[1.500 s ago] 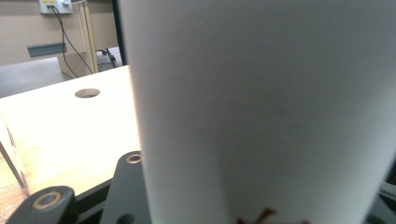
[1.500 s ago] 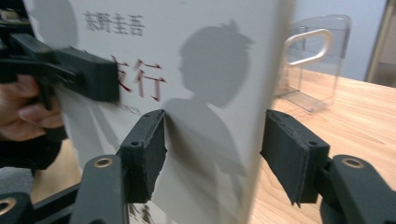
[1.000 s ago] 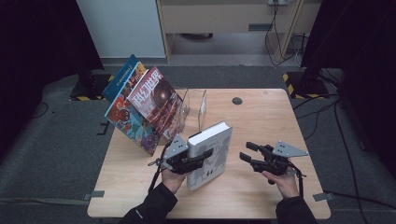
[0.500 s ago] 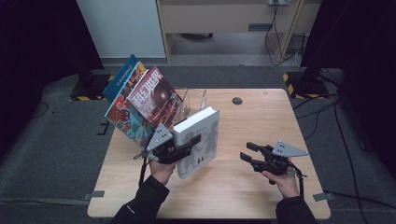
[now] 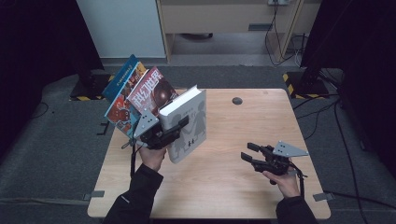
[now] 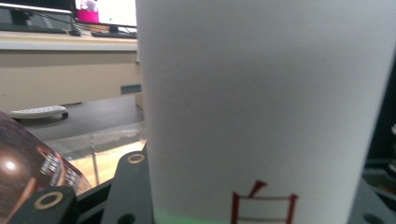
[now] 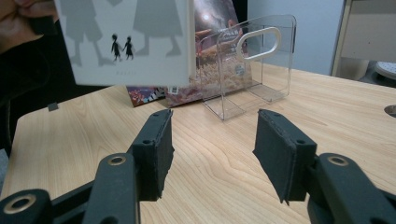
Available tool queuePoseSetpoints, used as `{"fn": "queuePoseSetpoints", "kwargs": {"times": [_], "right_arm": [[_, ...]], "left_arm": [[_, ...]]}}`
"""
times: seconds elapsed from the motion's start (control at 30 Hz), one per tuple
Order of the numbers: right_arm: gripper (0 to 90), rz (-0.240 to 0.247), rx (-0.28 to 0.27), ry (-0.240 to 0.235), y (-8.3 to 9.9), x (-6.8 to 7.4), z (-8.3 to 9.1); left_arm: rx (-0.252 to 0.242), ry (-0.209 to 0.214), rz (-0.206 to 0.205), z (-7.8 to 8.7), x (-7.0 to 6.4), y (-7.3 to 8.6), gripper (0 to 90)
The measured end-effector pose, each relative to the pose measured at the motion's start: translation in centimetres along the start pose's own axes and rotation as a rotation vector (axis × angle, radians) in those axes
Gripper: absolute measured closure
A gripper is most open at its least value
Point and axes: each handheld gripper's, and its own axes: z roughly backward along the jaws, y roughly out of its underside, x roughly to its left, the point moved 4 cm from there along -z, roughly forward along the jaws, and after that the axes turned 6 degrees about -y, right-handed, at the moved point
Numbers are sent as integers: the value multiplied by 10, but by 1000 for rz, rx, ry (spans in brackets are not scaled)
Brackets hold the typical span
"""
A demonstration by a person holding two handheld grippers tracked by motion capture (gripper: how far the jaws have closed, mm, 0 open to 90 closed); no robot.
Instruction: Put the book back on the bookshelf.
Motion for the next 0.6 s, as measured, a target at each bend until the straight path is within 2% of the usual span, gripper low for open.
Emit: {"fn": "queuePoseSetpoints", "kwargs": {"times": [0.1,0.3,0.4,0.6], "right_arm": [[465,-2,-2,4,0,-1,1],[467,-4,8,16,2,-4,4],[469,-3,11,18,3,-5,4],[473,-5,24,17,4,-6,3]], "left_arm": [[-6,-33,-18,-4,6,-10,529],[-25,-63,-7,-8,21,-23,529],[-45,-90,19,-11,34,-32,529],[-51,-142,5,-17,49,-44,529]]}}
